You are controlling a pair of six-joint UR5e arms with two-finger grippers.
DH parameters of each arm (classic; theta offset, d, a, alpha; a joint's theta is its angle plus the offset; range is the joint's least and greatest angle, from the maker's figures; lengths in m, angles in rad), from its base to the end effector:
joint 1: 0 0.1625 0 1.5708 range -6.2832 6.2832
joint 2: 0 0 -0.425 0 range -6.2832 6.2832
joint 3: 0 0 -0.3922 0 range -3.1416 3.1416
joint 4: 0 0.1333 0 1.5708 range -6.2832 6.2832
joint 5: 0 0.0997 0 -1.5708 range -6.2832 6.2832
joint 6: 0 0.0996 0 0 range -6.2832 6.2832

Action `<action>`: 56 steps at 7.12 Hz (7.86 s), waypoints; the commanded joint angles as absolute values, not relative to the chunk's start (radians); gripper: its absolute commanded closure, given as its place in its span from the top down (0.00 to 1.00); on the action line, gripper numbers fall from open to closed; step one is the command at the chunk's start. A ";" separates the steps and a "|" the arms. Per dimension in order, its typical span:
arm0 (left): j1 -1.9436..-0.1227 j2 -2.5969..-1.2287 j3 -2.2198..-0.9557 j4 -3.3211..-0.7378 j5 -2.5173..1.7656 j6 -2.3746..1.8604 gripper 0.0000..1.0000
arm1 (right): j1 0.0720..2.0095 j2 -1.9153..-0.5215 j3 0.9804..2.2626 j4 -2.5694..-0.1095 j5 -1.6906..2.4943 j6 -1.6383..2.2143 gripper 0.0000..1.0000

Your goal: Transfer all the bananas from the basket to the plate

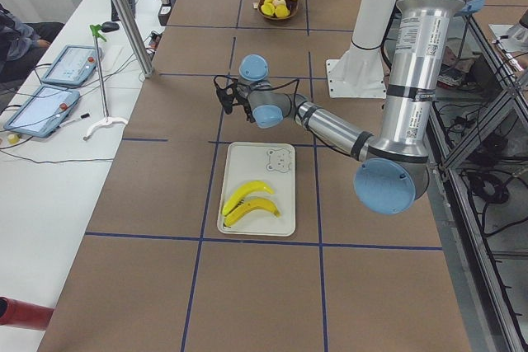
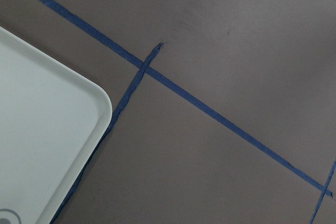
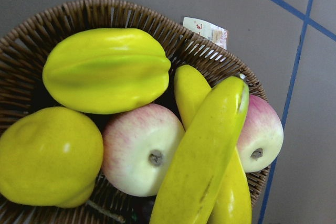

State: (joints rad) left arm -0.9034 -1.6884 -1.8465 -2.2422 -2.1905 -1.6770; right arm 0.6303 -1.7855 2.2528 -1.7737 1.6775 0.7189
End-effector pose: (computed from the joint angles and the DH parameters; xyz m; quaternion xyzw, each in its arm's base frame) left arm 0.2696 -0.4641 0.3864 -0.0545 0.5475 -0.2614 0.7931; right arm -0.2361 -0.3241 0.4706 0.0499 -0.1328 -0.1164 0.9830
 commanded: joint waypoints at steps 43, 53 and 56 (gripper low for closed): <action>-0.742 -2.031 -1.866 -2.086 -2.129 -1.454 0.99 | 0.502 -1.208 1.884 -0.906 1.934 1.199 0.08; -0.550 -2.126 -1.684 -2.507 -1.952 -1.607 0.99 | 0.364 -1.135 1.848 -0.816 1.773 1.301 0.08; -0.523 -2.131 -1.655 -2.508 -1.933 -1.606 0.98 | 0.364 -1.135 1.851 -0.813 1.773 1.308 0.08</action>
